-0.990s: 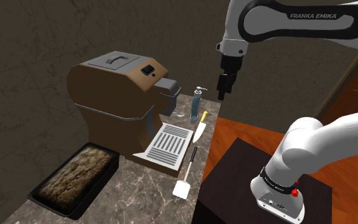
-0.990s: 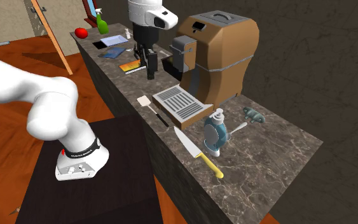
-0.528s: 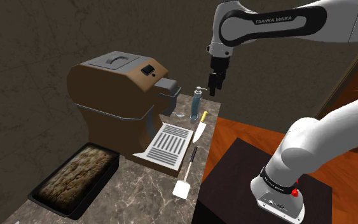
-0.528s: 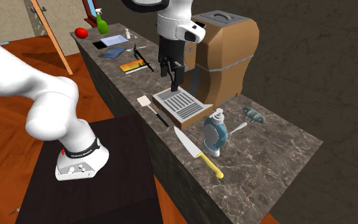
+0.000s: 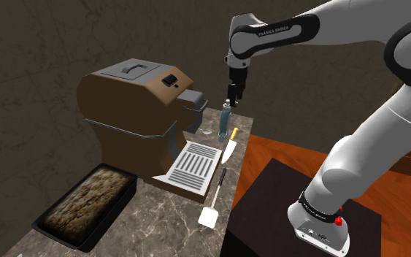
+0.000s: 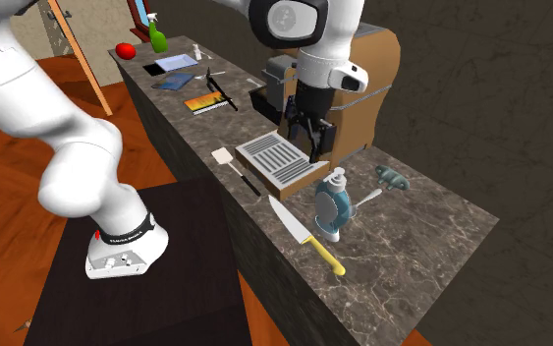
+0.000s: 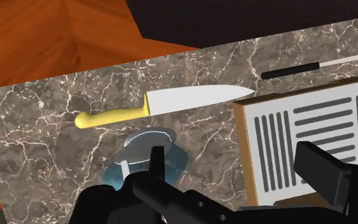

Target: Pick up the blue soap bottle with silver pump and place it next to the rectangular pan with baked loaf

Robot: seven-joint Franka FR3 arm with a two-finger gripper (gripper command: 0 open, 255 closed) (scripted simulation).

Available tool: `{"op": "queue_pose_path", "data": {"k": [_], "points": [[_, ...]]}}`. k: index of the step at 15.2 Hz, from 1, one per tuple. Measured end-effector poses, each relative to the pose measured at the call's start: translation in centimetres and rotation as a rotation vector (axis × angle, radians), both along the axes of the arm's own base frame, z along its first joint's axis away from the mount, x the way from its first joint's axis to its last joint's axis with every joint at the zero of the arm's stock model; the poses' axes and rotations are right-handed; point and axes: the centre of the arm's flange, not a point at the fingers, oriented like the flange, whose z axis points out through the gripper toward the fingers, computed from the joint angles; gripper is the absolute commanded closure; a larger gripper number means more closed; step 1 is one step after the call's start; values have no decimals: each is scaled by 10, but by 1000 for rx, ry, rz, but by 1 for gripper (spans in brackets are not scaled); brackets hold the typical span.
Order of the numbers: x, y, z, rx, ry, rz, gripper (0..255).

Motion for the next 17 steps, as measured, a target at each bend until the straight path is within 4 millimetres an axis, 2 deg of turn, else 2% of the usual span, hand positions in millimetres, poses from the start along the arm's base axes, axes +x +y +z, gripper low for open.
{"op": "queue_pose_path", "data": {"k": [7, 13, 17], "points": [[62, -45, -30, -29, 6, 34, 0], [64, -51, -62, -32, 6, 38, 0], [63, -51, -69, -32, 6, 38, 0]]}}
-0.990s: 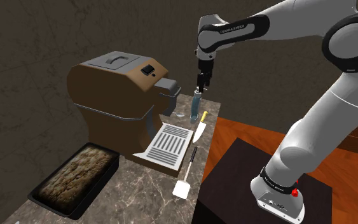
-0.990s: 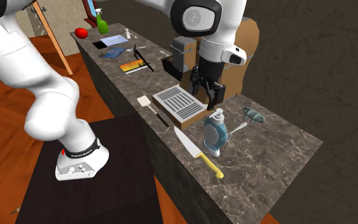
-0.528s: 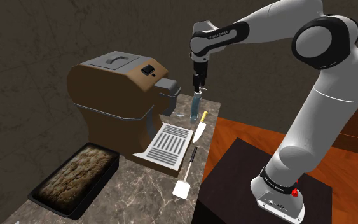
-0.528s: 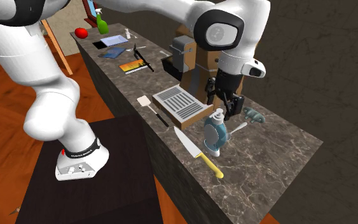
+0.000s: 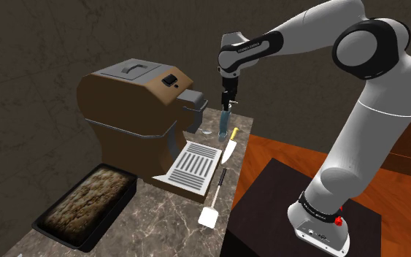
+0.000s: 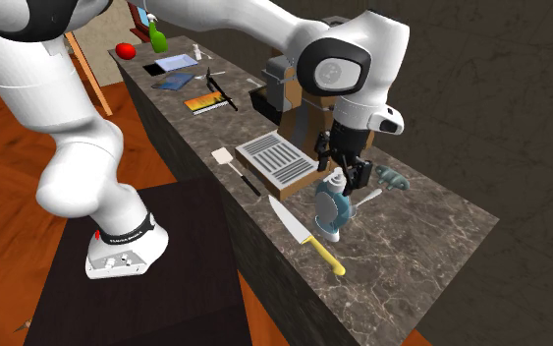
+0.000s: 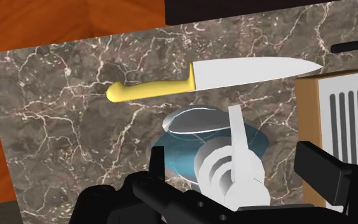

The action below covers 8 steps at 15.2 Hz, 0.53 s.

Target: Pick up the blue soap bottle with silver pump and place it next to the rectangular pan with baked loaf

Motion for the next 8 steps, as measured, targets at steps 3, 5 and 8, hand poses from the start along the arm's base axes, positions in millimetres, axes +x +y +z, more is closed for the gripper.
{"op": "queue_pose_path", "data": {"k": [3, 5, 8], "points": [[0, 0, 0, 0, 0, 0, 0], [0, 0, 0, 0, 0, 0, 255], [0, 0, 0, 0, 0, 0, 255]]}}
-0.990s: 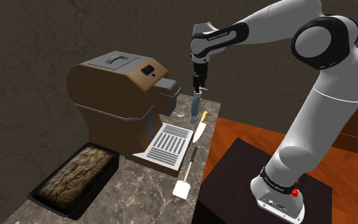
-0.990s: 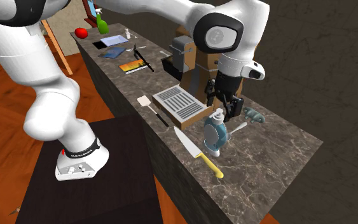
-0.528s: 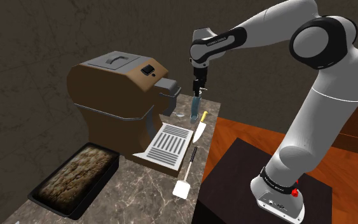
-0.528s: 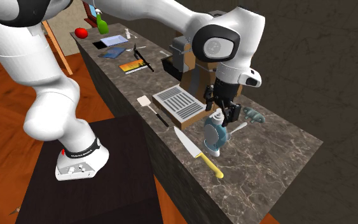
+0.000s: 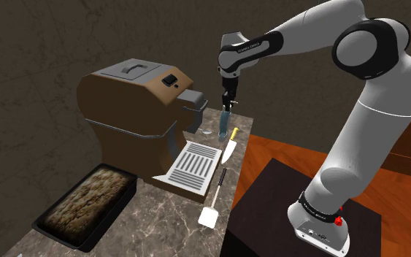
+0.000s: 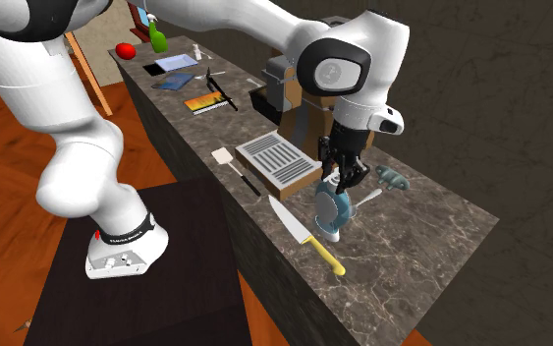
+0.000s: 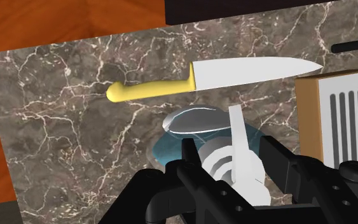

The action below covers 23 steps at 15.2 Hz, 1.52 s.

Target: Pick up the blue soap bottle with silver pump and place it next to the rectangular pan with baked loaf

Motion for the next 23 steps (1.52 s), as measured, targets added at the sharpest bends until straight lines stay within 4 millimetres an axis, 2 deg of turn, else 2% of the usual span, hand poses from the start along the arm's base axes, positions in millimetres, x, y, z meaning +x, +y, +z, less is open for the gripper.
{"op": "queue_pose_path", "data": {"k": [8, 23], "points": [[0, 0, 2, 0, 0, 0, 255], [-1, 0, 79, 0, 0, 0, 255]]}}
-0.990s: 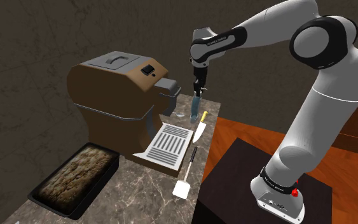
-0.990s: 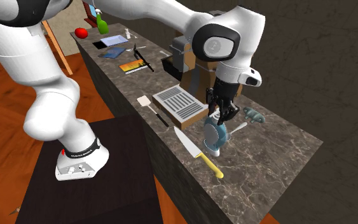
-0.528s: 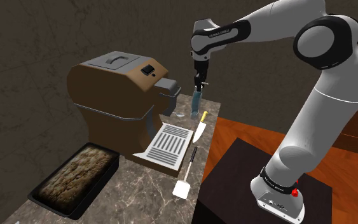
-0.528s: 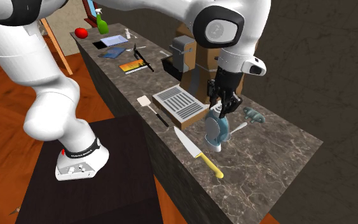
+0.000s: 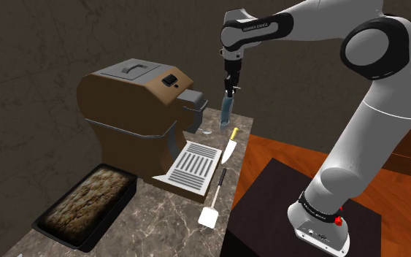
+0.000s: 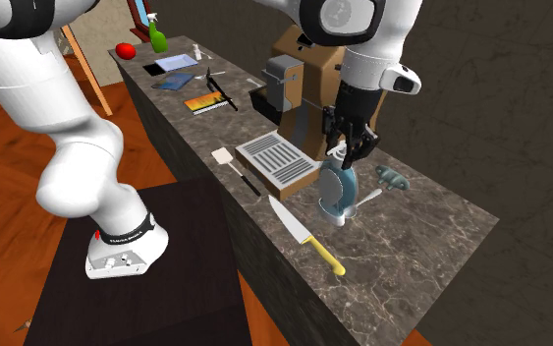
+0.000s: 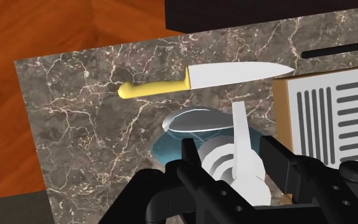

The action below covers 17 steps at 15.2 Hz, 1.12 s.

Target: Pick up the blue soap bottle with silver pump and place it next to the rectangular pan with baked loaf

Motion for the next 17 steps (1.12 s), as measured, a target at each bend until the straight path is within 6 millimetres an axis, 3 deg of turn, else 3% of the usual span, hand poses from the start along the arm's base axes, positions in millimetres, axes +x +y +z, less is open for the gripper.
{"op": "queue_pose_path", "data": {"k": [17], "points": [[1, 1, 90, 0, 0, 0, 255]]}}
